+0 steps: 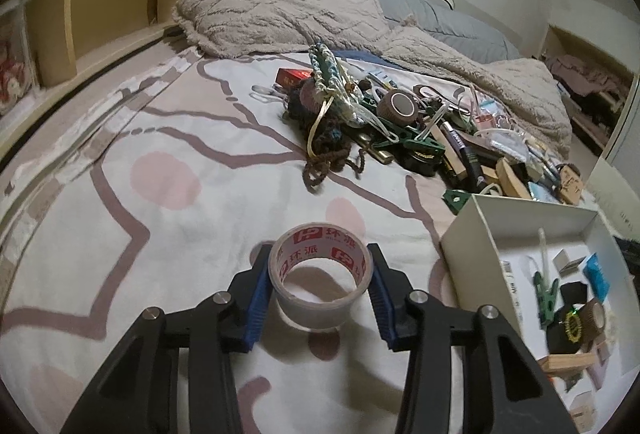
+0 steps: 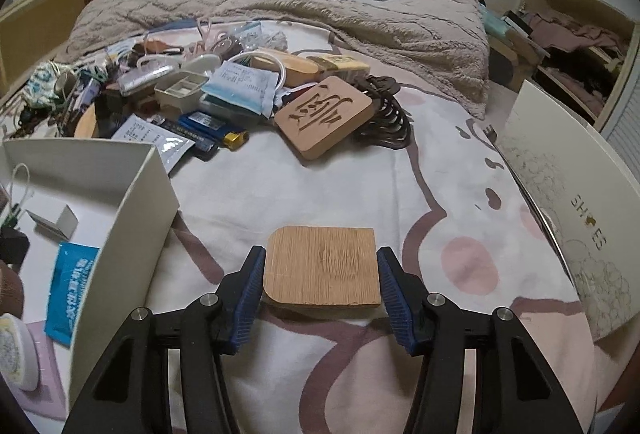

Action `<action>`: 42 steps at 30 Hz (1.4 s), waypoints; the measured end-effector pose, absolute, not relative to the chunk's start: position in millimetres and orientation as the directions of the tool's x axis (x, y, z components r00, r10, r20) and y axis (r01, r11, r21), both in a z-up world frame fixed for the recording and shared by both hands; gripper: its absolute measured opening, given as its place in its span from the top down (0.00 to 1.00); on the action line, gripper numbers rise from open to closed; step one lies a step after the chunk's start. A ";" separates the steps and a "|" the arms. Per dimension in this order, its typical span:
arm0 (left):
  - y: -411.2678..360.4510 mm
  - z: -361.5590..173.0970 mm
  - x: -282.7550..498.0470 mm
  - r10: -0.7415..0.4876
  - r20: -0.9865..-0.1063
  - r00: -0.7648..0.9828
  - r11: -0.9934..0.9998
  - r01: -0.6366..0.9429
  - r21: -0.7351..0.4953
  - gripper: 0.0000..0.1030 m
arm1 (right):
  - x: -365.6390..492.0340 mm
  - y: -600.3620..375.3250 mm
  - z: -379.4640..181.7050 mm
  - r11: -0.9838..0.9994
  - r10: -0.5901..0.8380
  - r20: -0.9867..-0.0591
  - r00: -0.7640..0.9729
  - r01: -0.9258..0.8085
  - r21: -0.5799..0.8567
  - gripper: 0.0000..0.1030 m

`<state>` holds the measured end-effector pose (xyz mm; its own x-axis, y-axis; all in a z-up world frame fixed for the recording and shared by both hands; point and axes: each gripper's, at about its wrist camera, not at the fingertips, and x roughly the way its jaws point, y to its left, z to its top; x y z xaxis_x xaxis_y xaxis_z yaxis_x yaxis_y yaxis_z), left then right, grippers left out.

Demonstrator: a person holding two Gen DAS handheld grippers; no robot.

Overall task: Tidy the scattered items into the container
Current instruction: 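Lift the tape roll with the left tool while the right tool lifts the wooden tag, then carry the tape roll and wooden tag with both tools over the white box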

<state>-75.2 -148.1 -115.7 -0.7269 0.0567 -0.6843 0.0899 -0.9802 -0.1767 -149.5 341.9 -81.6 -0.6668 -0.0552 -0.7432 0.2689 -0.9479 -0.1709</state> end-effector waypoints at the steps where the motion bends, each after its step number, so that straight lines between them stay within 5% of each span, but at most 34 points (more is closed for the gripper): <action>1: -146.2 -115.0 -73.5 0.061 -0.685 -0.726 -0.979 0.089 -0.182 0.57 | -147.8 343.0 -80.8 -0.950 -0.061 -0.746 -0.663 0.268 -0.161 0.45; 16: -119.7 -96.1 -43.5 0.119 -0.650 -0.750 -0.969 0.055 -0.242 0.57 | -113.2 346.0 -62.7 -0.967 -0.159 -0.744 -0.649 0.253 -0.014 0.45; 26: -107.7 -67.6 -22.9 0.177 -0.578 -0.797 -0.955 0.004 -0.298 0.57 | -79.2 302.2 -24.3 -0.917 -0.264 -0.702 -0.662 0.398 -0.030 0.45; 42: -30.1 -44.4 -11.4 0.340 -0.599 -0.725 -0.940 -0.258 -0.222 0.57 | -33.8 235.0 -39.8 -0.725 -0.289 -0.881 -0.375 0.687 -0.054 0.45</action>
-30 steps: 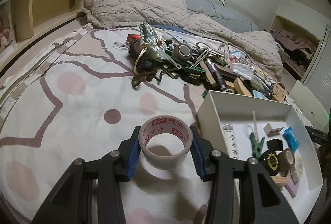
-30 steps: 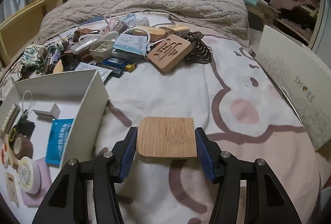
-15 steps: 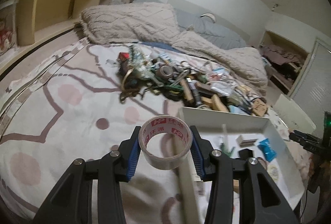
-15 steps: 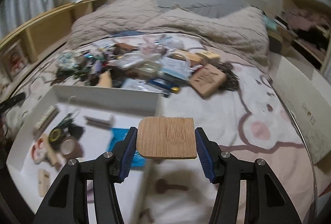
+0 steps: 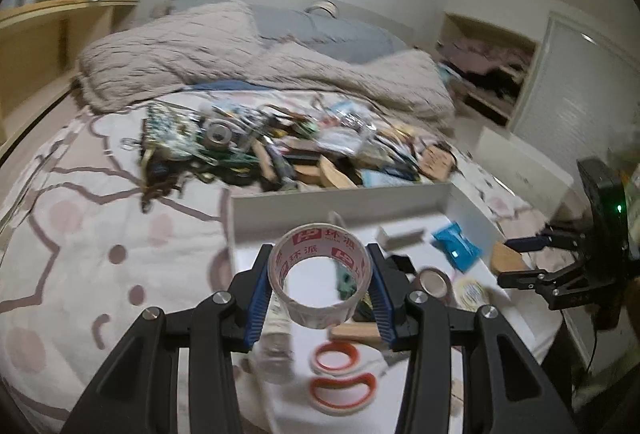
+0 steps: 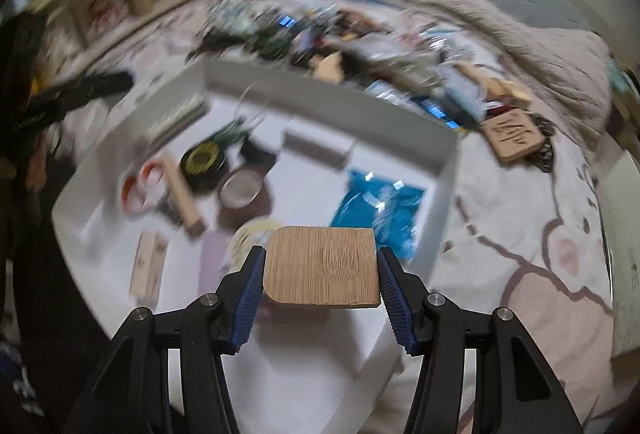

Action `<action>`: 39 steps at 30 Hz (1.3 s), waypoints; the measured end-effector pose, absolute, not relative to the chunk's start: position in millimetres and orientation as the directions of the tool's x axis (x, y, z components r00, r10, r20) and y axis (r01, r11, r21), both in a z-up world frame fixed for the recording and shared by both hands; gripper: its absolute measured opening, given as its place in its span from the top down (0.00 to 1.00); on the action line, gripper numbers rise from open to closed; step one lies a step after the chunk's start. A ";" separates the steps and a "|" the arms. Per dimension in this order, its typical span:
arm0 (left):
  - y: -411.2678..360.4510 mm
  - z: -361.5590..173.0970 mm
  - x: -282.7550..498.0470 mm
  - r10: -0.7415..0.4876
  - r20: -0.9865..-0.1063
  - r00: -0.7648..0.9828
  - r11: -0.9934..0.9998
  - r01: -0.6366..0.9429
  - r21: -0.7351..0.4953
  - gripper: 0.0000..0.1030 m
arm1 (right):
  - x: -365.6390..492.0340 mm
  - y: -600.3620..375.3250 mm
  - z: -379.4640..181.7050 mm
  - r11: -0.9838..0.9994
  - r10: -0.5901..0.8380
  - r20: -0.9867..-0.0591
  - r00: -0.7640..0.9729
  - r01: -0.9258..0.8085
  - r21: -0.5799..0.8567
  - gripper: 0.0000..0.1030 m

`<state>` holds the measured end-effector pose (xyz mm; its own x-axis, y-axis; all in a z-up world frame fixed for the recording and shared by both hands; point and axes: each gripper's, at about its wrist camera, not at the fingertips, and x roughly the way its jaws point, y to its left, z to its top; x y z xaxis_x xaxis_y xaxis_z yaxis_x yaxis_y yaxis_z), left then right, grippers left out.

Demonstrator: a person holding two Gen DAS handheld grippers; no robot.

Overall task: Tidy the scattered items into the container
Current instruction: 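Carry the tape roll and wooden tag with both tools over the white box, then open the right tool to drop the wooden tag while the left tool lowers the tape roll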

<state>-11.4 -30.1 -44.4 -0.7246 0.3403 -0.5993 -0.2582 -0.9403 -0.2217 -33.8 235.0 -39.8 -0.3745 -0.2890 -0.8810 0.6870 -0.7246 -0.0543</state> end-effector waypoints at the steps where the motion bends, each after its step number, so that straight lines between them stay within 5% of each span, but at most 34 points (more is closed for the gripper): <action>1: -25.7 -45.6 -10.6 0.349 -0.604 -0.716 -0.937 -0.270 -0.221 0.57 | -31.6 232.3 -41.5 -0.712 -0.279 -0.893 -0.353 0.700 -0.054 0.45; 19: -6.8 -59.2 -3.5 0.391 -0.649 -0.653 -0.919 -0.318 -0.234 0.57 | -13.1 212.1 -78.3 -0.622 -0.068 -0.996 -0.063 0.783 -0.007 0.45; 39: 9.7 -54.8 12.4 0.431 -0.753 -0.497 -0.864 -0.470 -0.184 0.57 | -19.7 211.6 -81.1 -0.616 -0.143 -0.978 -0.149 0.787 -0.030 0.45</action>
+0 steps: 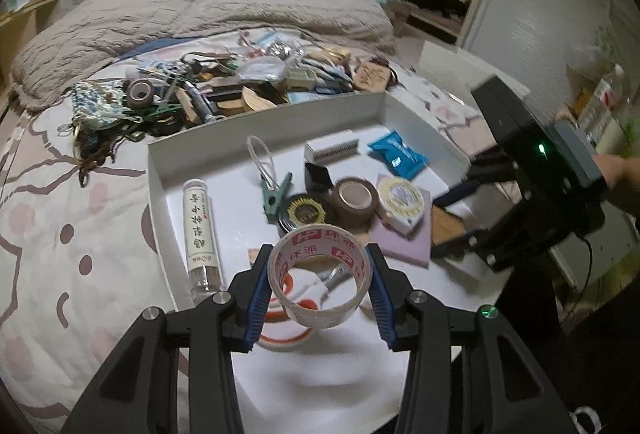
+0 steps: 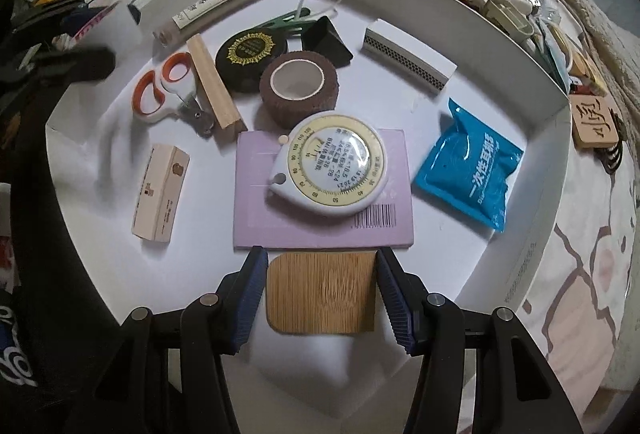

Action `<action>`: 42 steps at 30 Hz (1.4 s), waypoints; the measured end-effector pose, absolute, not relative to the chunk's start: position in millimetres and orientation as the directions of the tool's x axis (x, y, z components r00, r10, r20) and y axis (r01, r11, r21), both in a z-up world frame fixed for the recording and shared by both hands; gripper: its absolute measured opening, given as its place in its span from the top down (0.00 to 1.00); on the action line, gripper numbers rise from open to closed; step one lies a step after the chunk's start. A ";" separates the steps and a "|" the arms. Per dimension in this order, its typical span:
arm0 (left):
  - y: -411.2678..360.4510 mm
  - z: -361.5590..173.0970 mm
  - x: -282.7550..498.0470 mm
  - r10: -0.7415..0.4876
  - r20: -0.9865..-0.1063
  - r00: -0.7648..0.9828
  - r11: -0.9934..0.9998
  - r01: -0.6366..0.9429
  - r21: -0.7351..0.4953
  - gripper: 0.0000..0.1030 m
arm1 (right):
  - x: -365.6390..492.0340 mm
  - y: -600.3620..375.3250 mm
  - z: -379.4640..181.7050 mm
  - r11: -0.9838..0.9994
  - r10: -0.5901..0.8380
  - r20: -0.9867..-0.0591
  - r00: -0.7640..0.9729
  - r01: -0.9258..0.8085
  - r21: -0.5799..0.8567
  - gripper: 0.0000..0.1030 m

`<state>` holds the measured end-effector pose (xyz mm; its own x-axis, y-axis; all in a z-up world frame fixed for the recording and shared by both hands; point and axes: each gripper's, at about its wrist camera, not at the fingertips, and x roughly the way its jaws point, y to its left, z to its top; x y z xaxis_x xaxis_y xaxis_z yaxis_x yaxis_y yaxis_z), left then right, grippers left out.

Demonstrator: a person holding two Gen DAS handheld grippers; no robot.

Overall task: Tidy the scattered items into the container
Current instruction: 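Open the right tool to drop the wooden tag while the left tool lowers the tape roll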

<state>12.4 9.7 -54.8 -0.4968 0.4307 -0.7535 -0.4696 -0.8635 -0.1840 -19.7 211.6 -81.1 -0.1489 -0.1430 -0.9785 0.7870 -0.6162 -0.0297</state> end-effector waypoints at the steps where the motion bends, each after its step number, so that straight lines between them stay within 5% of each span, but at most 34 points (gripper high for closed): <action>1: 10.6 -54.9 13.0 0.433 -0.760 -0.484 -0.858 -0.480 -0.183 0.57 | -19.2 212.3 -81.0 -0.615 -0.146 -0.978 -0.150 0.788 -0.029 0.45; 20: 44.6 -83.6 20.9 0.343 -0.906 -0.247 -0.762 -0.637 -0.114 0.57 | -5.1 233.6 -69.0 -0.636 -0.177 -0.974 -0.145 0.772 0.001 0.45; 42: 64.8 -99.6 13.1 0.379 -0.903 -0.201 -0.731 -0.663 -0.159 0.57 | -24.8 232.8 -67.2 -0.671 -0.216 -0.963 -0.160 0.741 0.028 0.45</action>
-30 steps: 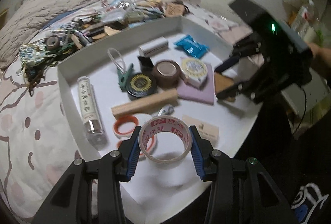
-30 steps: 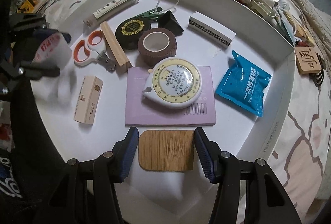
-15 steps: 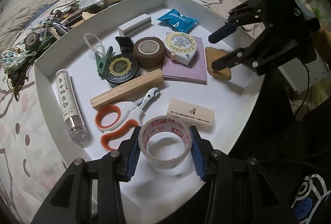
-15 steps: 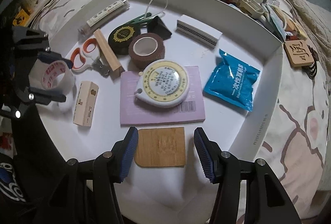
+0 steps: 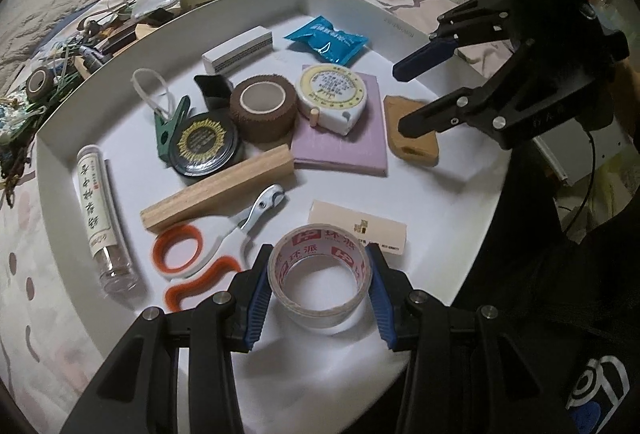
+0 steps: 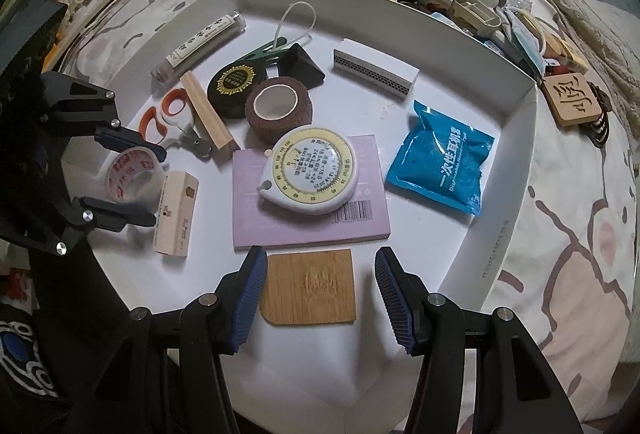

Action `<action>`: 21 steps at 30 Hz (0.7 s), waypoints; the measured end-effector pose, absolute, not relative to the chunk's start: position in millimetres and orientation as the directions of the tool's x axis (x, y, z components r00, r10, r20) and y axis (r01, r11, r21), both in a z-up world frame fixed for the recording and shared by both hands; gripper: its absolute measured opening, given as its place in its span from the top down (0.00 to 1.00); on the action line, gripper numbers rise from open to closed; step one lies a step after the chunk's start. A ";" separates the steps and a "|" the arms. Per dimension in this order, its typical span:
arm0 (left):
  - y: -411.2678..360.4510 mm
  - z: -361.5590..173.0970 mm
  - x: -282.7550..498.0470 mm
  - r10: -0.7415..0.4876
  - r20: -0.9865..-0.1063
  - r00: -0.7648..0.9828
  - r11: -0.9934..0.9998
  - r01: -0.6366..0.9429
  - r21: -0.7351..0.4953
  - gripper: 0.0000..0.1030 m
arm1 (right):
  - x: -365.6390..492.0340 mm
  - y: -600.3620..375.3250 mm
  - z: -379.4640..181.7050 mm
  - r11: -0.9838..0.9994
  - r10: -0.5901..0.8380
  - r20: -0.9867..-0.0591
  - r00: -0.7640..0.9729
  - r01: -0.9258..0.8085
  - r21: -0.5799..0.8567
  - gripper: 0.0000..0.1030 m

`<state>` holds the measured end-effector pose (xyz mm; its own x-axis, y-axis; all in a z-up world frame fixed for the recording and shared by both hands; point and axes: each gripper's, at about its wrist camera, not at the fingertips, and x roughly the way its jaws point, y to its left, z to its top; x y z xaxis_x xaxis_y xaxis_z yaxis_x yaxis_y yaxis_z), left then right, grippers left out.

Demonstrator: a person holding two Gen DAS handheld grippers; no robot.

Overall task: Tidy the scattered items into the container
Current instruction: 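Open the right tool to drop the wooden tag while the left tool lowers the tape roll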

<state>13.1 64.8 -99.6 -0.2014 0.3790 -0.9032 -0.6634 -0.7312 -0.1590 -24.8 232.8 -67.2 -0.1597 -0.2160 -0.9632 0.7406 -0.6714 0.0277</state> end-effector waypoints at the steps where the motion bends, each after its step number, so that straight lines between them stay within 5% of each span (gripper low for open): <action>1: 65.3 -100.8 13.2 0.379 -0.903 -0.201 -0.731 -0.663 -0.159 0.57 | -24.1 232.7 -67.3 -0.671 -0.215 -0.963 -0.160 0.741 0.027 0.45; 5: 63.2 -105.4 13.1 0.373 -0.906 -0.200 -0.739 -0.654 -0.160 0.57 | -22.1 241.7 -62.6 -0.665 -0.217 -0.962 -0.164 0.747 0.023 0.45; 9: 53.3 -103.3 10.2 0.397 -0.895 -0.203 -0.761 -0.618 -0.197 0.33 | -21.7 239.7 -61.7 -0.659 -0.224 -0.960 -0.168 0.752 0.022 0.45; 21: 38.3 -91.4 8.5 0.440 -0.862 -0.253 -0.798 -0.550 -0.246 0.33 | -19.6 233.3 -57.0 -0.687 -0.310 -0.927 -0.211 0.724 0.065 0.45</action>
